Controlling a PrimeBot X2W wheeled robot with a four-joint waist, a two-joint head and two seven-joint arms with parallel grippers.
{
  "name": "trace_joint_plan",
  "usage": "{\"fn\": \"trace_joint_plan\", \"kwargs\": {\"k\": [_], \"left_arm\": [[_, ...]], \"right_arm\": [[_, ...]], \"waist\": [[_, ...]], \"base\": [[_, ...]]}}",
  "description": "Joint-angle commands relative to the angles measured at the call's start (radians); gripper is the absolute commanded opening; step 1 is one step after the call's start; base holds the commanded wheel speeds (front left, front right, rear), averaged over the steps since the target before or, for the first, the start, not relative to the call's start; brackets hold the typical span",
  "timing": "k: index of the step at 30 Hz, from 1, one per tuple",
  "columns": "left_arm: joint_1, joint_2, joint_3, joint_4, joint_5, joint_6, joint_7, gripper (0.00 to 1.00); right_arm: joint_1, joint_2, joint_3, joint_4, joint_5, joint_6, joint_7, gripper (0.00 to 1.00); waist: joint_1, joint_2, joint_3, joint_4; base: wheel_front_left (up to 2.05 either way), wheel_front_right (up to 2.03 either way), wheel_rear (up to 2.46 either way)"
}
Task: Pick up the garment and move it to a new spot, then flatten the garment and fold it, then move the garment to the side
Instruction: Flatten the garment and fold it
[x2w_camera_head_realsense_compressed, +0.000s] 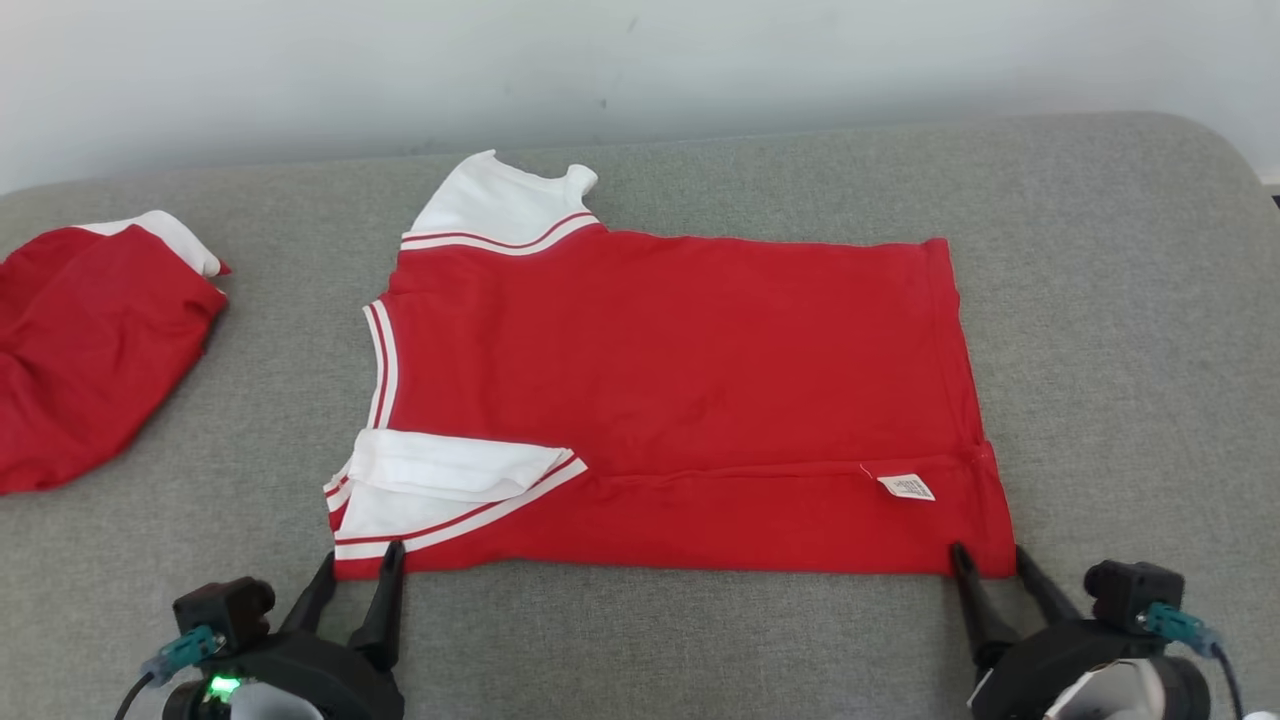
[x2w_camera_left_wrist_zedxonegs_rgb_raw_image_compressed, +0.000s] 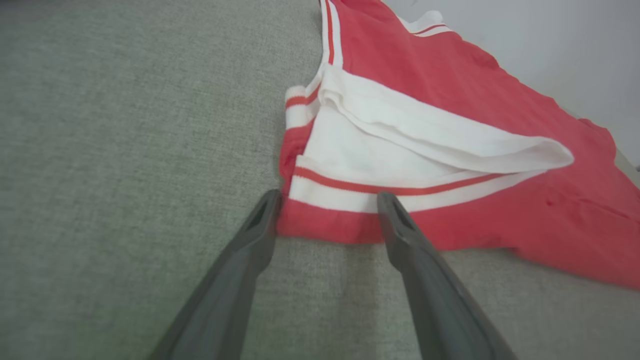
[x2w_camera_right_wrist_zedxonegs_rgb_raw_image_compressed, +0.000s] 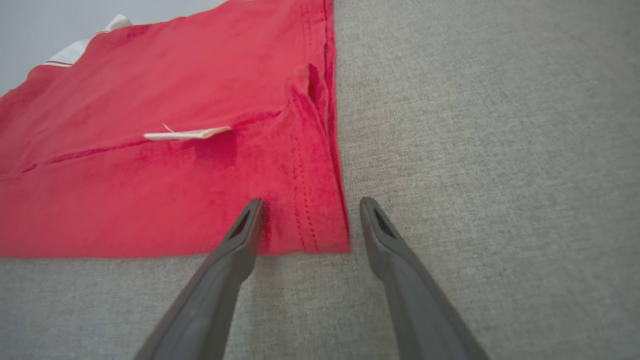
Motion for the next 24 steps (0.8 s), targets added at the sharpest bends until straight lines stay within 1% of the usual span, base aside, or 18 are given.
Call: {"fn": "trace_joint_plan", "kwargs": {"k": [1, 2, 7, 12, 18, 20, 21, 22, 24], "left_arm": [[-0.014, -0.007, -0.004, 0.018, -0.013, -0.007, -0.005, 0.24], [-0.021, -0.009, -0.005, 0.031, -0.016, -0.007, -0.006, 0.0], [-0.02, -0.005, 0.02, 0.034, -0.018, -0.015, -0.015, 0.0], [0.062, 0.005, 0.054, -0.027, -0.028, -0.017, -0.017, 0.0], [0.221, -0.002, 0.1, -0.156, 0.003, -0.001, -0.016, 0.0], [0.272, -0.011, 0.094, -0.2, 0.013, 0.014, -0.016, 0.0], [0.293, -0.008, 0.092, -0.219, 0.019, 0.025, -0.016, 0.0], [0.293, -0.008, 0.092, -0.219, 0.019, 0.025, -0.016, 0.0], [0.323, 0.002, 0.092, -0.248, 0.019, 0.034, -0.012, 0.0]], "right_arm": [[-0.012, 0.011, 0.004, 0.017, 0.009, -0.003, -0.005, 0.0], [-0.017, 0.019, 0.004, 0.025, 0.016, -0.003, -0.015, 0.0], [-0.024, 0.034, -0.006, 0.043, 0.039, -0.003, -0.062, 0.0], [0.022, 0.031, 0.01, -0.001, 0.068, -0.003, -0.075, 0.0], [0.135, 0.011, 0.003, -0.115, 0.076, -0.003, -0.04, 0.0], [0.182, 0.007, -0.009, -0.161, 0.069, -0.003, -0.016, 0.0], [0.206, 0.006, -0.019, -0.185, 0.068, -0.003, -0.002, 0.0], [0.206, 0.006, -0.019, -0.185, 0.068, -0.003, -0.002, 0.0], [0.246, 0.003, -0.031, -0.232, 0.056, -0.003, 0.036, 0.0]], "waist": [[0.0, -0.0001, -0.005, 0.004], [0.0, -0.0001, -0.007, 0.006], [0.0, -0.0001, -0.029, 0.013], [0.0, -0.0001, -0.062, 0.024], [0.0, -0.0001, -0.093, 0.037], [0.0, -0.0001, -0.1, 0.043], [0.0, -0.0001, -0.102, 0.046], [0.0, -0.0001, -0.102, 0.046], [0.0, -0.0001, -0.104, 0.049]], "base": [[0.0, 0.0, 0.0], [0.0, 0.0, 0.0], [0.0, 0.0, 0.0], [0.0, 0.0, 0.0], [0.0, 0.0, 0.0], [0.0, 0.0, 0.0], [0.0, 0.0, 0.0], [0.0, 0.0, 0.0], [0.0, 0.0, 0.0]]}}
